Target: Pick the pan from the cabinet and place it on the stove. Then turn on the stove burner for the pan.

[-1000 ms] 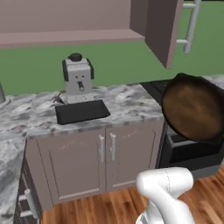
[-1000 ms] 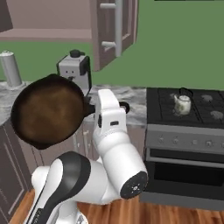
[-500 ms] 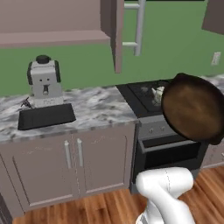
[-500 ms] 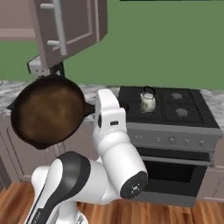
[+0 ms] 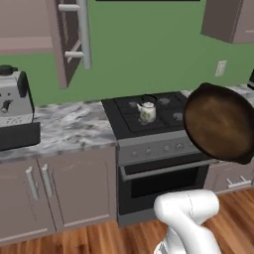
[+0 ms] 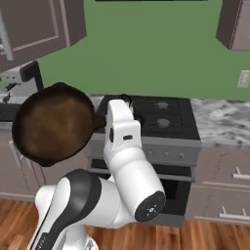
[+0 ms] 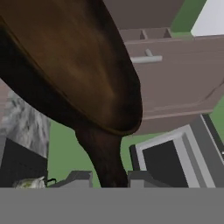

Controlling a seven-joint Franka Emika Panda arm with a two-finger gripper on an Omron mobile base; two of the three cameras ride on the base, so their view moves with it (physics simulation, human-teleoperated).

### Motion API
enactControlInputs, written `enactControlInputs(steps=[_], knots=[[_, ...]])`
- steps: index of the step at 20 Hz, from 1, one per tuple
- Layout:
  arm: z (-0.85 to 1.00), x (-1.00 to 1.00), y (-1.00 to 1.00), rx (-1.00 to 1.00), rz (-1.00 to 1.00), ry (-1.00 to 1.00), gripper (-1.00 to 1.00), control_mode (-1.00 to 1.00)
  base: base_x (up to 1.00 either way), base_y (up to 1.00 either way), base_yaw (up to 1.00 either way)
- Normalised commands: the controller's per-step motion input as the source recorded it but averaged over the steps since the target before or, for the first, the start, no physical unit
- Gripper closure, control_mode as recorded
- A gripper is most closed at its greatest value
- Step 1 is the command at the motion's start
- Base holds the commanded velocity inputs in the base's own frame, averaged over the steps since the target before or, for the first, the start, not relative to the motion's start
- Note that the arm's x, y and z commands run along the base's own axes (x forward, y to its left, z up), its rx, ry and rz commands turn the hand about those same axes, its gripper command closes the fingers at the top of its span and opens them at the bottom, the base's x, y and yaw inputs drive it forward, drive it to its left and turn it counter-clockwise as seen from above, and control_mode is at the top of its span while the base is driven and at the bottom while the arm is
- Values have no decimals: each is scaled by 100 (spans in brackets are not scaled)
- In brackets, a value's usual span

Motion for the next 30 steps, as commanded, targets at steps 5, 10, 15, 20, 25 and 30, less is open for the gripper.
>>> enactControlInputs(steps=[5, 10, 15, 20, 25, 30], knots=[[0, 0, 0, 0, 0, 0, 100, 100, 14, -61, 0], [0, 0, 0, 0, 0, 0, 100, 100, 36, -23, -2], [0, 0, 0, 0, 0, 0, 100, 100, 47, 0, 0], [0, 0, 0, 0, 0, 0, 100, 100, 53, 0, 0], [0, 0, 0, 0, 0, 0, 100, 100, 53, 0, 0], [0, 0, 0, 0, 0, 0, 100, 100, 57, -3, 0]])
